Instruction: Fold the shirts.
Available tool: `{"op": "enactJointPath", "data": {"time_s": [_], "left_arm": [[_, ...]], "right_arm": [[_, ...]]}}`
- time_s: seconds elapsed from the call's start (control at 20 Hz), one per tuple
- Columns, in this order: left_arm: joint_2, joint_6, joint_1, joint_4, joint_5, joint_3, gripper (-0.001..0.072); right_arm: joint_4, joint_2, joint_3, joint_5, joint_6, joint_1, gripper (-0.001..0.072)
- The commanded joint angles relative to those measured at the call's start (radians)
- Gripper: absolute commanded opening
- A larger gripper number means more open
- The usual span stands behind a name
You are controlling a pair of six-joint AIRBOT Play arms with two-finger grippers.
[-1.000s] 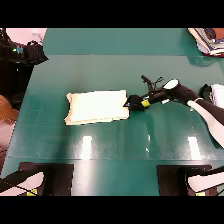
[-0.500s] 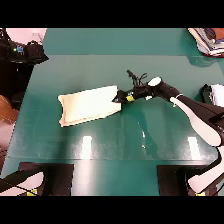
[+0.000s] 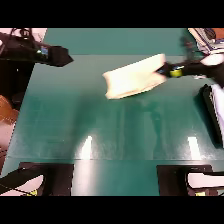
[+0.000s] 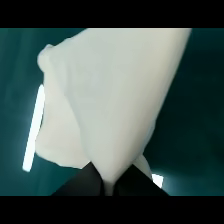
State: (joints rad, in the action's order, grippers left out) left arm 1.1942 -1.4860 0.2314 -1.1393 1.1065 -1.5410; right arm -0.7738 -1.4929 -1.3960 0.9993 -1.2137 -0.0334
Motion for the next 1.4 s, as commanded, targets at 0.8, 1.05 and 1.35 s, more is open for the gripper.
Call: {"op": "enactJointPath", "data": {"time_s": [0.8, 1.05, 1.35], "left_arm": [[0.001, 0.002, 0.193, -0.006, -0.182, 0.0, 0.0025], [0.001, 0.002, 0.193, -0.006, -0.172, 0.0, 0.0025], [0.001, 0.002, 0.193, -0.006, -0.171, 0.0, 0.0024]], "right_arm": [[-0.042, 0.129, -0.291, -0.001, -0.019, 0.711, 0.0015], [-0.213, 0.15, -0.373, 0.156, -0.085, 0.711, 0.0015], [-0.416, 0.328, -0.13, 0.171, -0.122, 0.778, 0.0015]]}}
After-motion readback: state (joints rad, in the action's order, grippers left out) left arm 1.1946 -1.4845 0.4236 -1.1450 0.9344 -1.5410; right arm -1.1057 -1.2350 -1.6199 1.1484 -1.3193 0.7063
